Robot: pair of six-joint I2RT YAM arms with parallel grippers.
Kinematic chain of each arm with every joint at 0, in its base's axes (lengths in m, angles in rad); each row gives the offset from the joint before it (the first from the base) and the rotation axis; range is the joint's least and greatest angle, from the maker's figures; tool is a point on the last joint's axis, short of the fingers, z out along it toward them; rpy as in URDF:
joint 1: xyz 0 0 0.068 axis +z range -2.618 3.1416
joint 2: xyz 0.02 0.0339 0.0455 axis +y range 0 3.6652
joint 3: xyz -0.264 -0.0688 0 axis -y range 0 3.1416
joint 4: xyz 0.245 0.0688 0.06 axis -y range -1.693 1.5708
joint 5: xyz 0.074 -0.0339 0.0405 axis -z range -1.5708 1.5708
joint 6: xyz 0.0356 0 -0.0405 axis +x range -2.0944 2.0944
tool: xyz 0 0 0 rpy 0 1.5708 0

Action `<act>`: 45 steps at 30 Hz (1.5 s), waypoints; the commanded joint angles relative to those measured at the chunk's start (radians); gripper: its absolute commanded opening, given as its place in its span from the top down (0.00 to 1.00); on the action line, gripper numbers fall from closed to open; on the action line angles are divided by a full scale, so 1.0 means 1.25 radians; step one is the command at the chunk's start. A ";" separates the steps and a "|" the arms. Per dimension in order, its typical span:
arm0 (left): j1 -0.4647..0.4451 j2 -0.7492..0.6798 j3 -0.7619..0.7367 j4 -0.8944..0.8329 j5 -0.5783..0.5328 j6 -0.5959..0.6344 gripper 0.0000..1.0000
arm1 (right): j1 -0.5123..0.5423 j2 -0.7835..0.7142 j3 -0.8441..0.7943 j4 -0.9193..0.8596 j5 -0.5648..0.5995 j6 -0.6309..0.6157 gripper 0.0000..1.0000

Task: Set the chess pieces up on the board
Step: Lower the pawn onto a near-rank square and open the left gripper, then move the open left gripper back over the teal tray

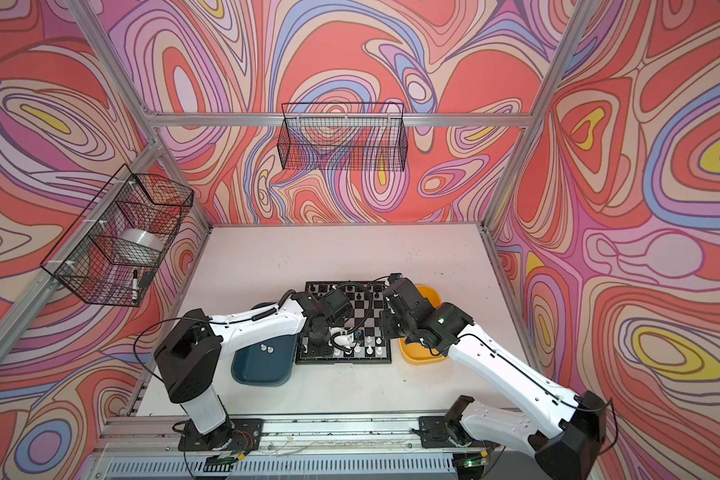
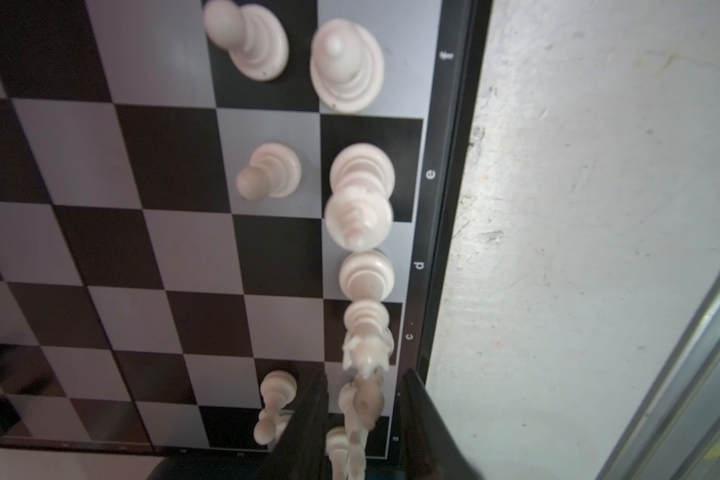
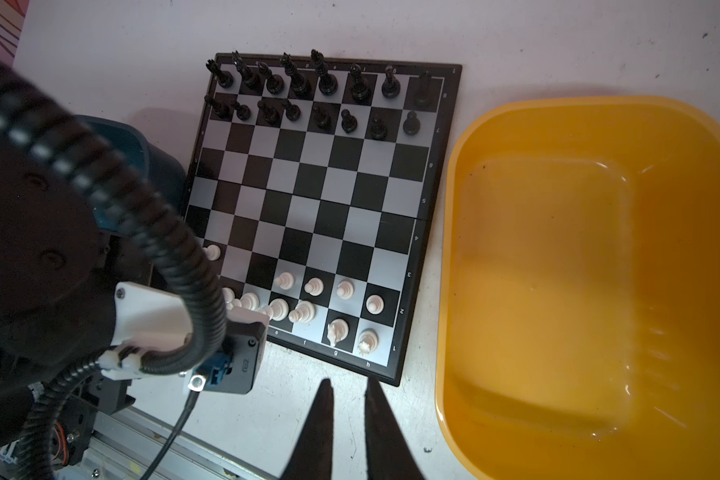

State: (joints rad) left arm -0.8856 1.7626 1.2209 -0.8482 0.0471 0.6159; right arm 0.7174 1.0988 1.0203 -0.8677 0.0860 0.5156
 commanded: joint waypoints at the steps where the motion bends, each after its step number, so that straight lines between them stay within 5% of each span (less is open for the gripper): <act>1: -0.006 -0.007 -0.003 -0.020 -0.002 0.000 0.64 | 0.005 -0.005 -0.005 0.002 0.007 -0.005 0.85; 45: -0.005 -0.184 -0.013 -0.118 -0.005 0.041 0.50 | 0.005 -0.089 0.006 -0.022 0.030 0.037 0.84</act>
State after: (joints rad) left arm -0.8856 1.5681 1.2186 -0.9527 0.0467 0.6491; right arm 0.7174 1.0019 1.0214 -0.8902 0.1085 0.5507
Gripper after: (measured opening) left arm 0.496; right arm 0.156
